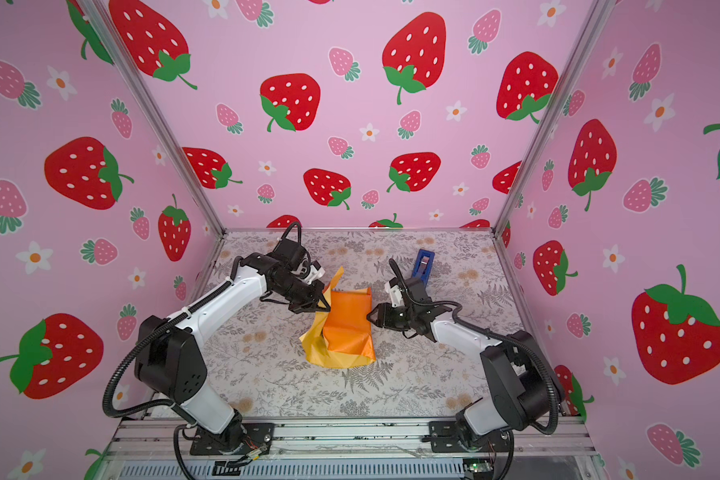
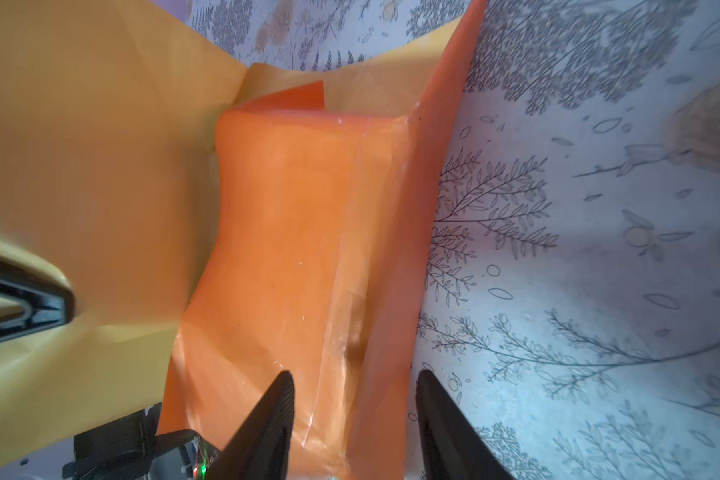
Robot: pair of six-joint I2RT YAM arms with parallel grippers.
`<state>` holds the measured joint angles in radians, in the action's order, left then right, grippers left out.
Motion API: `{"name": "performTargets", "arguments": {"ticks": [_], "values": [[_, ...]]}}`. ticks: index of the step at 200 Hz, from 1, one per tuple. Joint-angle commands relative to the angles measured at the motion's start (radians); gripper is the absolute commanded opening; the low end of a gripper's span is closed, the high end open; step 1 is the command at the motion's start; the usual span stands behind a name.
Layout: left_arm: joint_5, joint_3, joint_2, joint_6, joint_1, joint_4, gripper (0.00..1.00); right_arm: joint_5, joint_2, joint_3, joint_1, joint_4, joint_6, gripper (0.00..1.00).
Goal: Wrap the gift box in paper
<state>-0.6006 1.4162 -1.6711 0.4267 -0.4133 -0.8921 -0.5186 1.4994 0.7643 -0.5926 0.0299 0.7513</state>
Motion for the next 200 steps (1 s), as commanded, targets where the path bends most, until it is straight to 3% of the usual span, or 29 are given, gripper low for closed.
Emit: {"name": "performTargets", "arguments": {"ticks": [1,110,180,200], "values": [[0.029,0.041,0.036,0.026,-0.005,-0.051,0.02,-0.08,0.04,-0.015,-0.008,0.093,0.034,0.51],[0.119,0.01,0.146,0.133,0.051,-0.057,0.04,-0.076,0.117,0.025,-0.03,0.058,-0.011,0.51],[0.024,-0.019,0.109,0.171,0.034,0.001,0.05,-0.066,0.131,0.072,-0.056,0.022,-0.032,0.51],[0.03,-0.008,0.088,0.163,0.025,-0.004,0.05,-0.053,0.121,0.083,-0.059,0.013,-0.032,0.59]]}}
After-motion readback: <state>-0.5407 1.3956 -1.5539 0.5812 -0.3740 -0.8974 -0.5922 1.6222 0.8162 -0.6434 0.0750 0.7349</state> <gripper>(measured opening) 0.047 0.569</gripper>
